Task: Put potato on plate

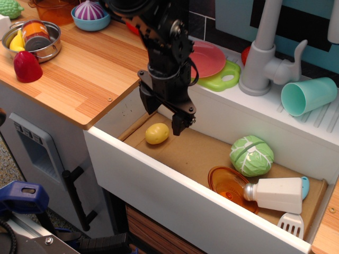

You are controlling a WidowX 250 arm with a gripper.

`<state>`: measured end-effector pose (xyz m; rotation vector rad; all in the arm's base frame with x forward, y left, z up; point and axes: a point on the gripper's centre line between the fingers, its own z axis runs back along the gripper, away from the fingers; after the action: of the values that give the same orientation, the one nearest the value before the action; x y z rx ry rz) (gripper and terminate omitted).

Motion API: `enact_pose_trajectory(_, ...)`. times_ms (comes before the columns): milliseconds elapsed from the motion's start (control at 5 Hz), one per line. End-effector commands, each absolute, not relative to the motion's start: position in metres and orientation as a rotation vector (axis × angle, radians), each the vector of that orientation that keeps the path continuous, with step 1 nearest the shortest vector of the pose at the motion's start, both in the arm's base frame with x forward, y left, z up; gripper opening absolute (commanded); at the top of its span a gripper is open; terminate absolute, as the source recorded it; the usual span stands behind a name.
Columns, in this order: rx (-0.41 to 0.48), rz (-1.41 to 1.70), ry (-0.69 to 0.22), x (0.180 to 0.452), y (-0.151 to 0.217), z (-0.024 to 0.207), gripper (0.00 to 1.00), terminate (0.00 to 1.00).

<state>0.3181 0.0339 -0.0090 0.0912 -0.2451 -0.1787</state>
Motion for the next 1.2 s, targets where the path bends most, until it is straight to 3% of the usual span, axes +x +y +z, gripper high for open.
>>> enact_pose_trajectory(0,0.067,-0.108,-0.314,0.338,0.039,-0.011,1.0,0.0)
enact_pose_trajectory(400,-0.029,-0.038,-0.331,0.349,0.053,-0.019,1.0,0.0)
enact_pose_trajectory(1000,0.038,-0.048,-0.301,0.346,0.069,-0.015,1.0,0.0)
